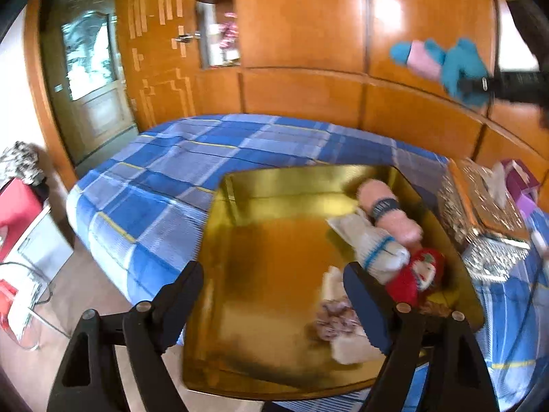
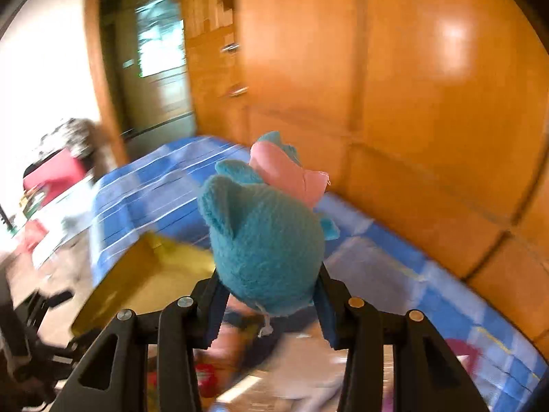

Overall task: Organize soft objects
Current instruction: 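Carry the blue plush with the right tool and release it into the tray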

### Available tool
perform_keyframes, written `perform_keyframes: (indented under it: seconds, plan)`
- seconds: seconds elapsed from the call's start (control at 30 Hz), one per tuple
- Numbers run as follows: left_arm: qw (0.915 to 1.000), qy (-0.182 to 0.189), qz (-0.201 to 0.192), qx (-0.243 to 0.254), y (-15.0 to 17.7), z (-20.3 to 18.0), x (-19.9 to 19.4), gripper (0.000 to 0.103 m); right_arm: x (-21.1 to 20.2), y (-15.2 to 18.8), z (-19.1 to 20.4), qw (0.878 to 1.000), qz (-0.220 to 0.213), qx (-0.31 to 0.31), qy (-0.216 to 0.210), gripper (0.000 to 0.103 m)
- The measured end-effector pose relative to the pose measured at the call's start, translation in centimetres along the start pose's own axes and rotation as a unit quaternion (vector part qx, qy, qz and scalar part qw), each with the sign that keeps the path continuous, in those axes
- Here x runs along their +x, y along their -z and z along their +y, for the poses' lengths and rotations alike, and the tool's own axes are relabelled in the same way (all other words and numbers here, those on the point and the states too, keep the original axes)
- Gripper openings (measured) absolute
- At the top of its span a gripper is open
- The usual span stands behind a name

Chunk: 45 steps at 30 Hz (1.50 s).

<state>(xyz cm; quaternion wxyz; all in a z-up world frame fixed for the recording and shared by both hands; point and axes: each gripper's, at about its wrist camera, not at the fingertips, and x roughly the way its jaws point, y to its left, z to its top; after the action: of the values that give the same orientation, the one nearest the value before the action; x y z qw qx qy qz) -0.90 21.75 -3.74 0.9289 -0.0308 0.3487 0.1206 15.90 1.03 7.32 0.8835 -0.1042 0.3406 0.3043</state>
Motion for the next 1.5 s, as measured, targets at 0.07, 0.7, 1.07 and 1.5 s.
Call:
perform_keyframes:
  seconds: [0.07,0.7,1.07,1.5]
  plan:
    - [0.9999,-0.009,-0.004,-0.011,-0.1,1.2,-0.1,0.084,1.7,0.7,2.4,1.000,0.017,-0.006,-0.025,0.045]
    - [0.9985,-0.024,0.002,-0.050,0.5,3.7,0.8,0.088,12.6,6.5,10.0,0.985,0.120,0.088,-0.087,0.065]
    - [0.9994,-0.016,-0.001,-0.032,0.7,2.1,0.5,0.090,6.5,7.8,8.5,0.996,0.048,0.068,-0.023,0.066]
    - [1.0000,0.007,-0.004,0.004,1.2,-0.7,-0.2,0.090,0.4,10.4,6.3,0.997,-0.012,0.056,0.053,0.076]
